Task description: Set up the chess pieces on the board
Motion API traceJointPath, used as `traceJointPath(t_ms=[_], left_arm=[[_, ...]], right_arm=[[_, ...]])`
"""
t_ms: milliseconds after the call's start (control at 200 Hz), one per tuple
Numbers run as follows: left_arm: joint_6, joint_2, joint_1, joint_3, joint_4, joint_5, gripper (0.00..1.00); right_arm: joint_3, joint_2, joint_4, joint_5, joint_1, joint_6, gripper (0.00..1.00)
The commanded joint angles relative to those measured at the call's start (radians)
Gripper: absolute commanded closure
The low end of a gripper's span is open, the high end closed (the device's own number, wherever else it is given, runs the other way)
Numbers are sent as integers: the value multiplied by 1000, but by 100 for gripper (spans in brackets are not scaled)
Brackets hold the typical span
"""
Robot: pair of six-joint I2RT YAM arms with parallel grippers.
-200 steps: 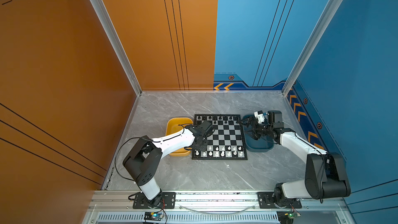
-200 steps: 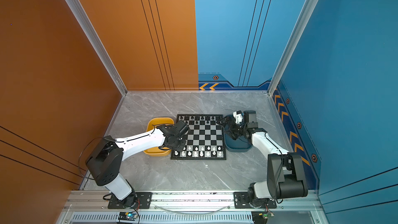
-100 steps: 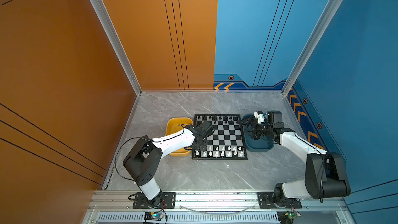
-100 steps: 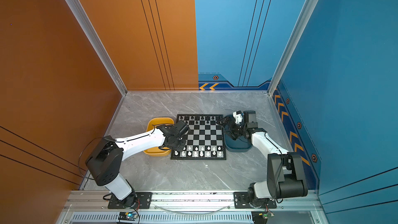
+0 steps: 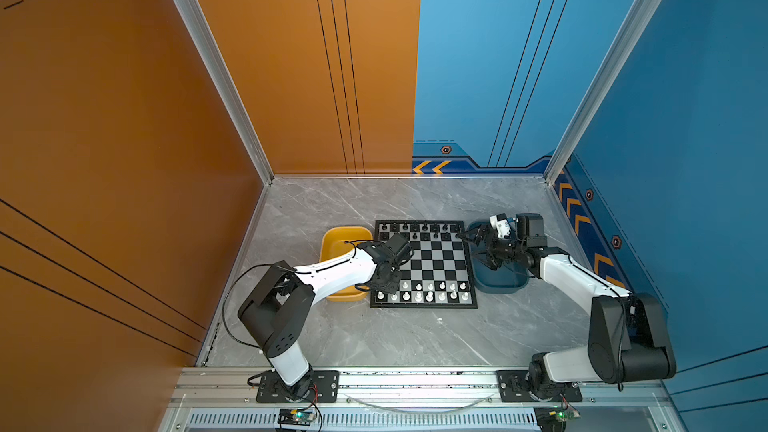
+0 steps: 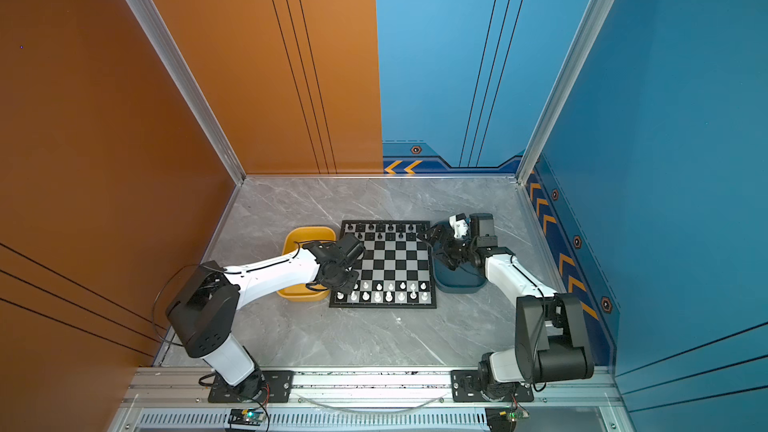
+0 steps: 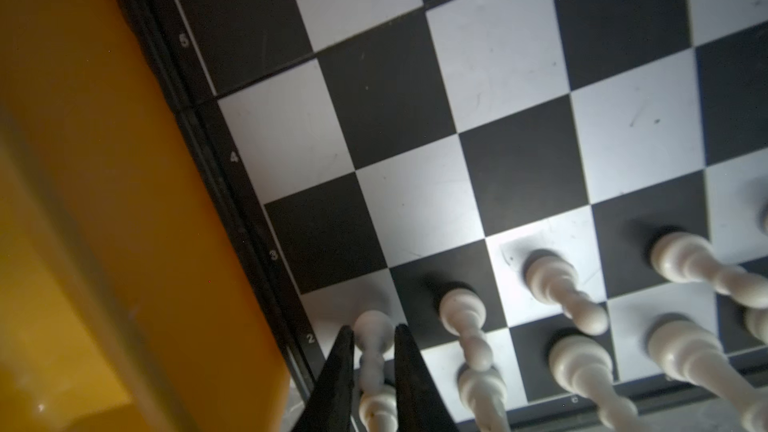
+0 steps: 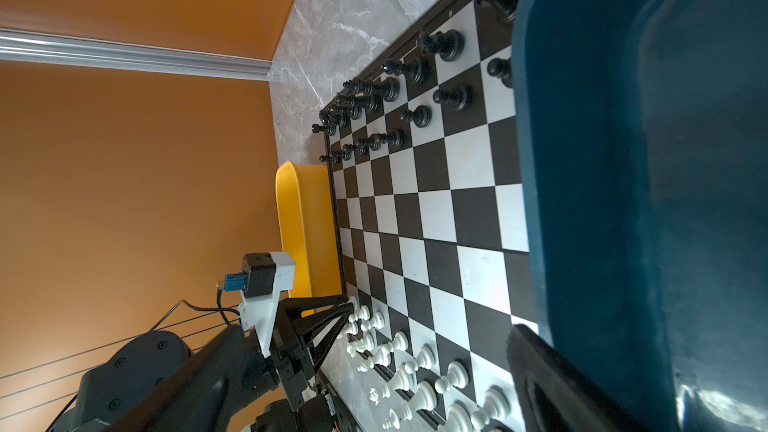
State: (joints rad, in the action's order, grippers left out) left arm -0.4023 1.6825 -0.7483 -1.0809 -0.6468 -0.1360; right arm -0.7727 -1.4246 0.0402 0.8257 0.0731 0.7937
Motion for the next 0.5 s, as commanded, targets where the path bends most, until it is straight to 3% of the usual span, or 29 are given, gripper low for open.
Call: traceJointPath(t_ms=[0,325,496], left_arm=[[-9,13,-10,9,-11,19,78],[-7,-11,-10,9,-13,10,74],[-2,-48,-7,3,-13,-13,66]], right_arm=[[2,-8,-17,-23,10,12,0],[3,-4,-16,-23,9,12,0],[4,0,-16,-23,9,12,0]])
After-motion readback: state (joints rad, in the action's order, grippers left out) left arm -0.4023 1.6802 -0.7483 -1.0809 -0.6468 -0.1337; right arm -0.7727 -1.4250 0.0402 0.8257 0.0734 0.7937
